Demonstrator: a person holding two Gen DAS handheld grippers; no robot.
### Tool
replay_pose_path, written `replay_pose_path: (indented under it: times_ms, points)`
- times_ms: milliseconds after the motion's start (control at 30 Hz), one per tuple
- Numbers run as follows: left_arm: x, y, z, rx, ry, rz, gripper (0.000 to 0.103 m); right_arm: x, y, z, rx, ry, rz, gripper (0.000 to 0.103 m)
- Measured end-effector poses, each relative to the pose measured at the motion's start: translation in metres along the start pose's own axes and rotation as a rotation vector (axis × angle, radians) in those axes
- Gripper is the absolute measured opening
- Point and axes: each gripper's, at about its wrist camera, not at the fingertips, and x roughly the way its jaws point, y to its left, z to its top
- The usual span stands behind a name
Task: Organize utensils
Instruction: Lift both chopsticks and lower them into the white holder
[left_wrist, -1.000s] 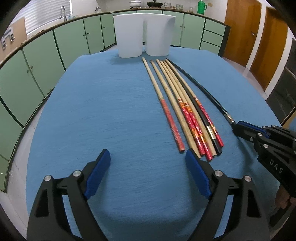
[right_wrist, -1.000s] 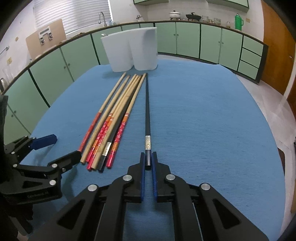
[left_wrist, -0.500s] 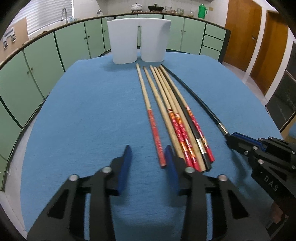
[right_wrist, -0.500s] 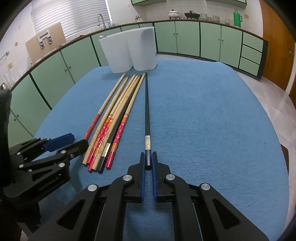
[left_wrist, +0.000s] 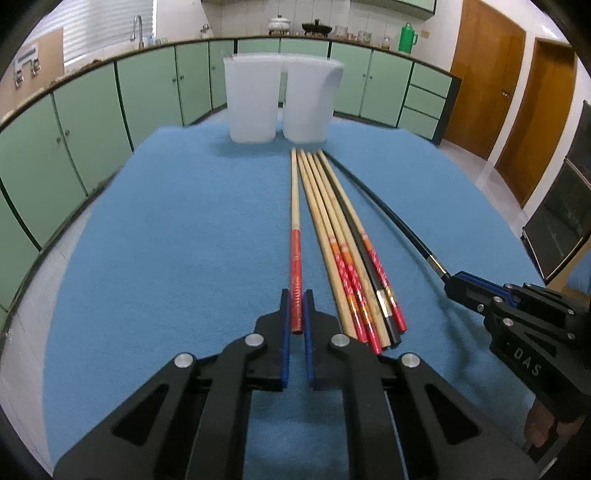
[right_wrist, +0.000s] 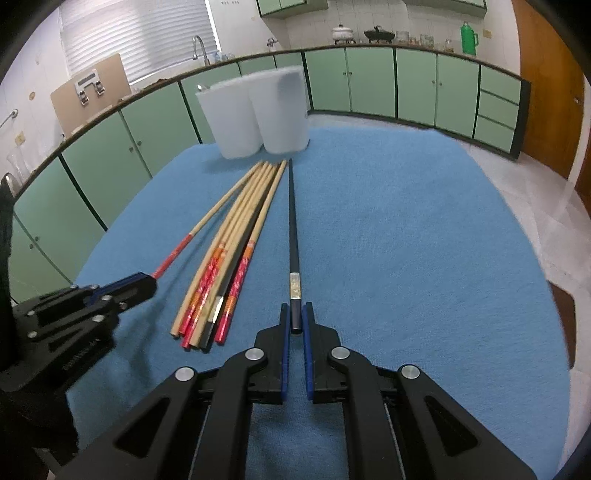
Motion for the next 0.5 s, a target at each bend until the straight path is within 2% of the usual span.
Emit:
replay_pose_path:
  times_ms: [133,500]
  points:
    - [-0.026,0.001,0.011,0.023,-0.047,0.010,0.005,-0.020,0.000,0.013,-0.016,-0.047,-0.002,0.007]
    - [-0.102,0.002,0.061,0.073,-0.252,-0.003,0.005,-0.077,0.001,0.064,-0.061,-0.179,0.013,0.007]
